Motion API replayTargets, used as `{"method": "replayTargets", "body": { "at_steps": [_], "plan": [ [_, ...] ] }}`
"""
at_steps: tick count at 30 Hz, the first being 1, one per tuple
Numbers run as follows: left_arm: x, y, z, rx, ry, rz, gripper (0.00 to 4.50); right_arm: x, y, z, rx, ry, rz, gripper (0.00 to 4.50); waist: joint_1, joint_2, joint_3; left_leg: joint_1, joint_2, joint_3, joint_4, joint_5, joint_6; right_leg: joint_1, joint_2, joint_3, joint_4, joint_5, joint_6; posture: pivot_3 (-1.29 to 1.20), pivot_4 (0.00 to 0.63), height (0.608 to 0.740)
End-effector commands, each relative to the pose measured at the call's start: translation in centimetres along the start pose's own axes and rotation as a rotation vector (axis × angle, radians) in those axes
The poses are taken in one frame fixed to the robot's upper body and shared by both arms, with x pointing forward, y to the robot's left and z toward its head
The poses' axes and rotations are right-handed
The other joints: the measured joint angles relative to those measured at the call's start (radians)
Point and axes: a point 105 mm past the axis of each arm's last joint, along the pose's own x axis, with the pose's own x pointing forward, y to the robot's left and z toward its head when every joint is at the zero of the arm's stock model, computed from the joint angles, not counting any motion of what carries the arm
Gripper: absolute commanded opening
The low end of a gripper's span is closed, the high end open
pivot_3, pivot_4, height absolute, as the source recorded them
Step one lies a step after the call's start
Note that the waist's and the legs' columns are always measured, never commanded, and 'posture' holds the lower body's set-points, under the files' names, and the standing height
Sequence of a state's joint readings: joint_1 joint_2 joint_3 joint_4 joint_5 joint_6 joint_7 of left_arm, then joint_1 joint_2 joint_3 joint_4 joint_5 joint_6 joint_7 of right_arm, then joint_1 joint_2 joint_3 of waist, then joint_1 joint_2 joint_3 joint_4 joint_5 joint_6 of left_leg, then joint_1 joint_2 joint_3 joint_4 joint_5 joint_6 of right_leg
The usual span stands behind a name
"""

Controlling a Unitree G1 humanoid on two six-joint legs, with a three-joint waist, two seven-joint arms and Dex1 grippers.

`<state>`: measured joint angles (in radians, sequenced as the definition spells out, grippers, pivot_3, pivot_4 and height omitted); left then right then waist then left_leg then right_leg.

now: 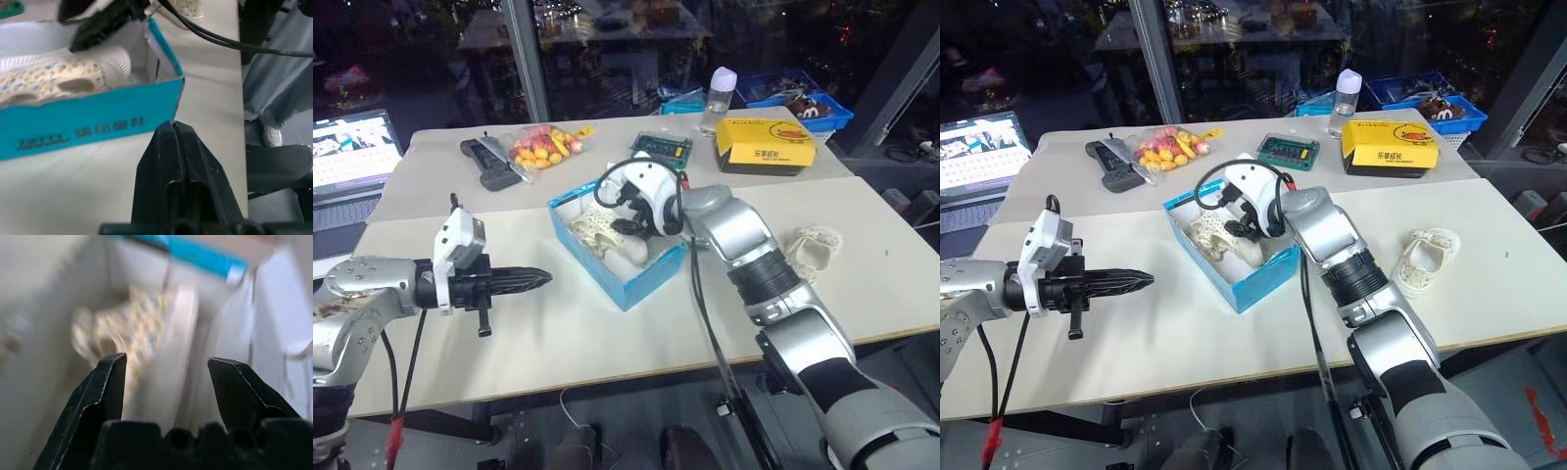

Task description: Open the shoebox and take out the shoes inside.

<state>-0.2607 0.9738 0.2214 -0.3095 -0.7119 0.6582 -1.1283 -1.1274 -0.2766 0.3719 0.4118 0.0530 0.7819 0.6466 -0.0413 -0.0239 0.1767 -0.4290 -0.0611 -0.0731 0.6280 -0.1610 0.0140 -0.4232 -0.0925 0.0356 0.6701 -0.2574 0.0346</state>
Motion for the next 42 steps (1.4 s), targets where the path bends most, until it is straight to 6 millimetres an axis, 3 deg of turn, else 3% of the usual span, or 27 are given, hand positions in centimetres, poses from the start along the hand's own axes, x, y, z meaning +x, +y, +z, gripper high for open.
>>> {"method": "replayTargets", "body": {
  "at_steps": [1,13,16,17,22,25,28,33,35,39,42],
  "plan": [
    [-0.6,-0.3,1.3,0.055,-0.021,0.021,0.00,0.5,-0.4,-0.3,-0.072,0.019,-0.020,3.17,-0.002,0.000,0.000,0.000,0.000,0.000,0.000,0.000,0.000,0.000,0.000,0.000,0.000,0.000,0.000,0.00,0.150,0.723],
    [-0.8,-0.2,1.5,0.053,-0.022,0.038,0.00,2.5,4.6,-3.4,-0.044,0.114,0.202,3.17,-0.003,-0.001,-0.001,0.008,0.004,0.000,0.000,0.001,-0.002,0.004,0.004,0.000,0.005,0.001,-0.002,0.00,0.150,0.723],
    [-0.7,-0.1,1.6,0.056,-0.026,0.039,0.00,3.0,4.5,-3.8,-0.055,0.130,0.197,3.17,-0.004,-0.003,-0.002,0.009,0.004,0.000,0.000,0.001,-0.003,0.004,0.004,0.000,0.004,0.001,-0.002,0.00,0.150,0.723],
    [-0.7,-0.1,1.6,0.056,-0.028,0.040,0.00,3.1,4.4,-3.9,-0.056,0.130,0.194,2.67,-0.004,-0.004,-0.003,0.010,0.004,0.000,0.000,0.001,-0.003,0.004,0.004,0.000,0.004,0.001,-0.002,0.00,0.150,0.723],
    [-0.6,-0.1,1.7,0.055,-0.033,0.038,0.00,3.2,3.7,-3.7,-0.077,0.123,0.159,1.41,-0.006,-0.004,-0.003,0.015,0.004,0.000,0.000,0.001,-0.003,0.007,0.004,0.000,0.003,0.001,-0.002,0.00,0.150,0.723],
    [-0.6,-0.1,1.7,0.055,-0.034,0.039,0.00,3.1,3.5,-3.5,-0.080,0.113,0.149,0.98,-0.005,-0.004,-0.003,0.019,0.005,0.000,-0.001,0.001,-0.003,0.013,0.005,0.000,0.003,0.001,-0.002,0.00,0.150,0.723],
    [-0.5,0.0,1.7,0.055,-0.035,0.039,0.00,2.8,2.8,-2.4,-0.093,0.073,0.117,0.86,-0.005,-0.004,-0.003,0.023,0.005,0.000,-0.002,0.001,-0.003,0.019,0.005,0.000,0.001,0.001,-0.002,0.00,0.150,0.723],
    [-0.5,0.0,1.7,0.053,-0.032,0.038,0.00,-0.6,0.3,4.6,-0.086,-0.191,0.028,0.86,-0.004,-0.004,-0.002,0.019,0.005,0.000,-0.002,0.001,-0.003,0.016,0.005,0.000,-0.001,0.001,-0.002,0.00,0.150,0.723],
    [-0.5,0.0,1.6,0.051,-0.032,0.038,0.00,-3.4,-1.0,7.9,-0.071,-0.322,-0.016,0.86,-0.004,-0.004,-0.002,0.013,0.005,0.000,-0.002,0.001,-0.003,0.009,0.005,0.000,0.000,0.001,-0.002,0.00,0.150,0.723],
    [-0.4,-0.1,1.6,0.049,-0.032,0.037,0.00,-8.1,-2.6,10.4,-0.049,-0.420,-0.075,0.86,-0.003,-0.004,-0.002,-0.002,0.005,0.000,-0.002,0.002,-0.004,-0.006,0.004,0.000,0.003,0.001,-0.002,0.00,0.150,0.723],
    [-0.4,0.0,1.5,0.048,-0.032,0.036,0.00,-11.3,-5.7,9.9,0.089,-0.450,-0.196,0.86,-0.002,-0.004,-0.002,-0.005,0.004,0.000,-0.002,-0.001,-0.003,-0.008,0.003,0.000,0.000,0.001,-0.002,0.00,0.150,0.723]
  ]
}}
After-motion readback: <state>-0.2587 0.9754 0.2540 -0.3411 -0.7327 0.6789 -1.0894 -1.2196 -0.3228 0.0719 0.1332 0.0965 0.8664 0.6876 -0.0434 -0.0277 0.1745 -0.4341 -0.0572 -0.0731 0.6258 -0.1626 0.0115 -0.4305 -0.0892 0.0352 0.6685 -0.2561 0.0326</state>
